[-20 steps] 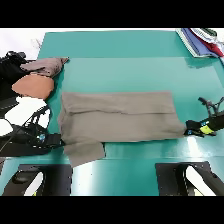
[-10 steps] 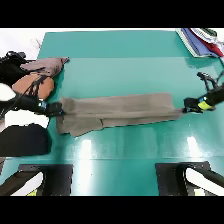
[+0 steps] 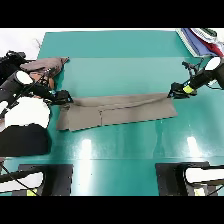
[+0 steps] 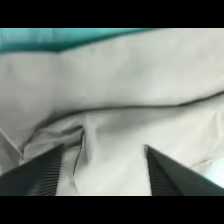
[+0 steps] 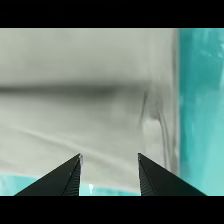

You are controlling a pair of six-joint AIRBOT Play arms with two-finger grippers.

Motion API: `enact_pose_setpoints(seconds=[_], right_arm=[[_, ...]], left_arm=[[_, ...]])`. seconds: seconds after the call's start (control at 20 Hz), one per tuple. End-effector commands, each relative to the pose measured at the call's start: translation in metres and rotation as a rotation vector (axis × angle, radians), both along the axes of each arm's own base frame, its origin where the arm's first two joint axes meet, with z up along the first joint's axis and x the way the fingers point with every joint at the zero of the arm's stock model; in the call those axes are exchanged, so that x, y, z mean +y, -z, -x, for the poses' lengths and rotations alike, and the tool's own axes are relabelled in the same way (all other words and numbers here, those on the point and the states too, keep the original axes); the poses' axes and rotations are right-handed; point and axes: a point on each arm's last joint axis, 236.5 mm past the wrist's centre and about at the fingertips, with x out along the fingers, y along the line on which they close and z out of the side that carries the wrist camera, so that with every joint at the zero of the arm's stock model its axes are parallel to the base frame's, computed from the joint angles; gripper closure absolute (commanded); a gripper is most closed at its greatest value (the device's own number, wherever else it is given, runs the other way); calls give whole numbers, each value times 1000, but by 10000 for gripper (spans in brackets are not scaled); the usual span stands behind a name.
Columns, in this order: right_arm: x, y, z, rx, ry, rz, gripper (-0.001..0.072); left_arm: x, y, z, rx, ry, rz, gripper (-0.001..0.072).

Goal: Fold the shirts.

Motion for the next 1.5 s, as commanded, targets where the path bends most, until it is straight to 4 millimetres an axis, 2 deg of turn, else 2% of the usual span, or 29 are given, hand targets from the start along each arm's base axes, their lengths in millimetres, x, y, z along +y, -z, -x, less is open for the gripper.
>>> enact_pose_setpoints(seconds=[0.0,0.05,0.1,0.15,0.2,0.4,0.55,0.65,0.7,0.75,0.85,0.9,1.0,1.2,1.35,1.45], right_arm=[[-11,-12,-15,-66,-41,-20,301],[-22,-15,-10,-63,-43,-19,301],[-35,-14,-1,-34,-33,-28,297],[-49,-9,9,-1,-12,-40,233],[-57,-1,18,27,12,-73,122],[-56,43,32,62,143,-298,119],[-26,65,28,53,174,-467,145],[-5,74,21,47,164,-509,163],[3,77,18,44,145,-507,245],[12,80,14,38,122,-491,370],[24,73,11,2,61,-474,693],[28,62,9,-30,32,-464,695],[31,25,6,-111,-10,-444,695],[55,-81,-3,-305,-107,-395,695],[92,-151,-4,-425,-166,-389,695],[123,-188,1,-490,-224,-426,695]], left_arm=[[-4,-19,-6,3,8,19,118],[-11,-28,-6,3,16,48,176],[-19,-36,-7,-5,23,90,489],[-32,-44,-8,-26,52,136,670],[-44,-49,-8,-39,65,171,679],[-107,-58,-6,-104,140,203,679],[-156,-66,-8,-175,145,224,680],[-182,-67,-7,-202,149,240,680],[-193,-62,-4,-190,149,246,680],[-202,-55,-2,-179,162,245,680],[-217,-36,3,-139,191,236,681],[-225,-27,3,-123,202,231,680],[-238,-12,-1,-89,209,229,680],[-258,16,-13,-52,224,218,680],[-271,29,-14,-38,242,213,680],[-276,38,-13,-15,233,212,680]])
